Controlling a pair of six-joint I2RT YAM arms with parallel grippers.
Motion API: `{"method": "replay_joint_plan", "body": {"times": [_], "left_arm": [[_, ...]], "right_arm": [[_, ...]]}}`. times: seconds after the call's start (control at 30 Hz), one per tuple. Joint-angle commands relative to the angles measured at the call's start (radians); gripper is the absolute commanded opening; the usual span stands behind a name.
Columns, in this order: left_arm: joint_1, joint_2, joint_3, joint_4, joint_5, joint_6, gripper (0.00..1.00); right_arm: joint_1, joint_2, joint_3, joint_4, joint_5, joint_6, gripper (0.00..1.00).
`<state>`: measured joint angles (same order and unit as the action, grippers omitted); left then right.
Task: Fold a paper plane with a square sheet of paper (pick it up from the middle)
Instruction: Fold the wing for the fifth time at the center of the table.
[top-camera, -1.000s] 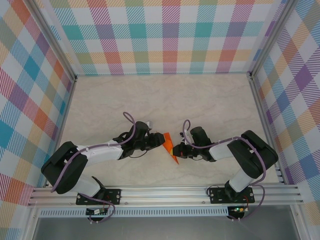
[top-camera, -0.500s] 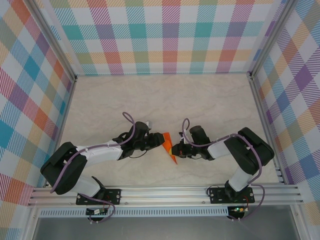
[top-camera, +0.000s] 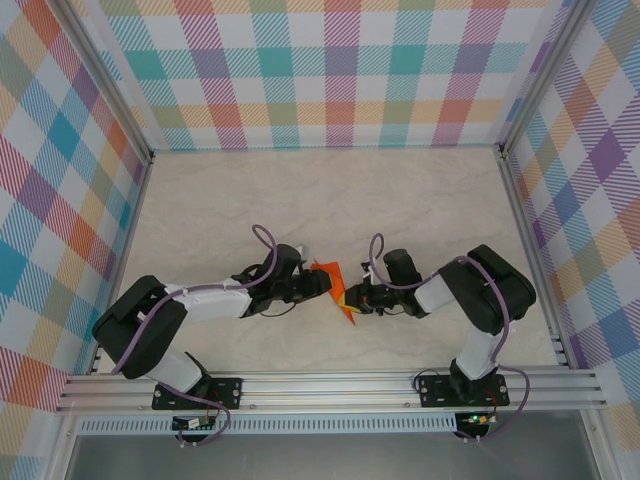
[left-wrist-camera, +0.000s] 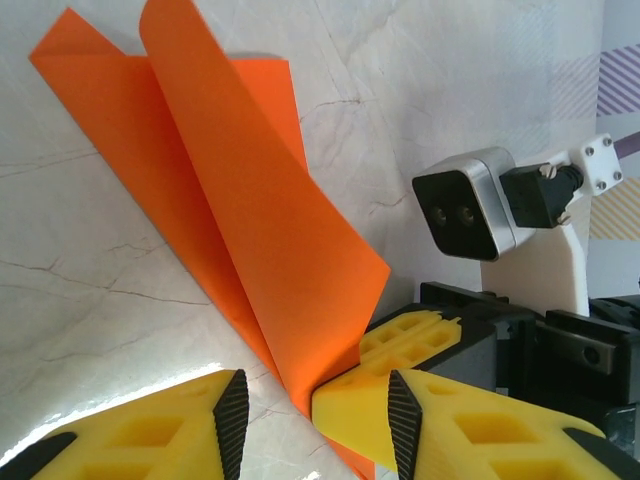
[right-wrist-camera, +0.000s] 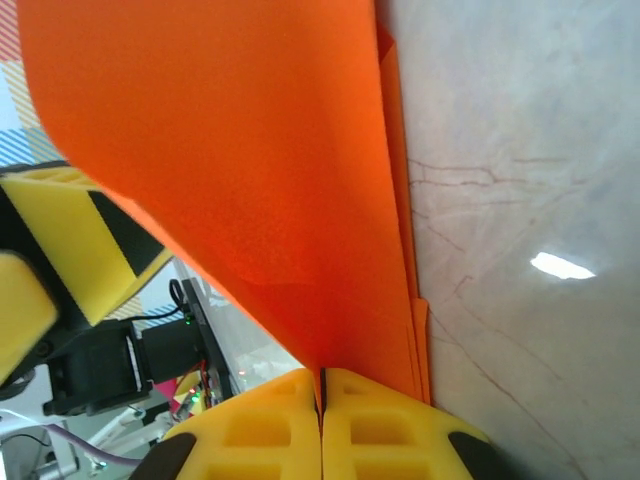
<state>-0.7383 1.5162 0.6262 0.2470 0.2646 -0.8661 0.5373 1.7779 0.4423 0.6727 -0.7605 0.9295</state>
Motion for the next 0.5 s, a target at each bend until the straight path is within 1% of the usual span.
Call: {"method": "replay_joint_plan", "body": {"times": [0.0, 0.27, 0.47], "left_arm": [[-0.011, 0.019, 0.039, 0.048, 0.033, 0.027, 0.44], [-0.021, 0.067, 0.077, 0.085, 0.044, 0.033, 0.45], [-0.025, 0.139, 0.114, 0.12, 0.05, 0.035, 0.45]], "right_arm": [[-0.003, 0.031, 0.018, 0.022, 0.012, 0.022, 0.06], [-0.005, -0.001, 0.019, -0.018, 0.006, 0.014, 0.07], [-0.005, -0.008, 0.012, -0.021, 0.006, 0.01, 0.08]]}}
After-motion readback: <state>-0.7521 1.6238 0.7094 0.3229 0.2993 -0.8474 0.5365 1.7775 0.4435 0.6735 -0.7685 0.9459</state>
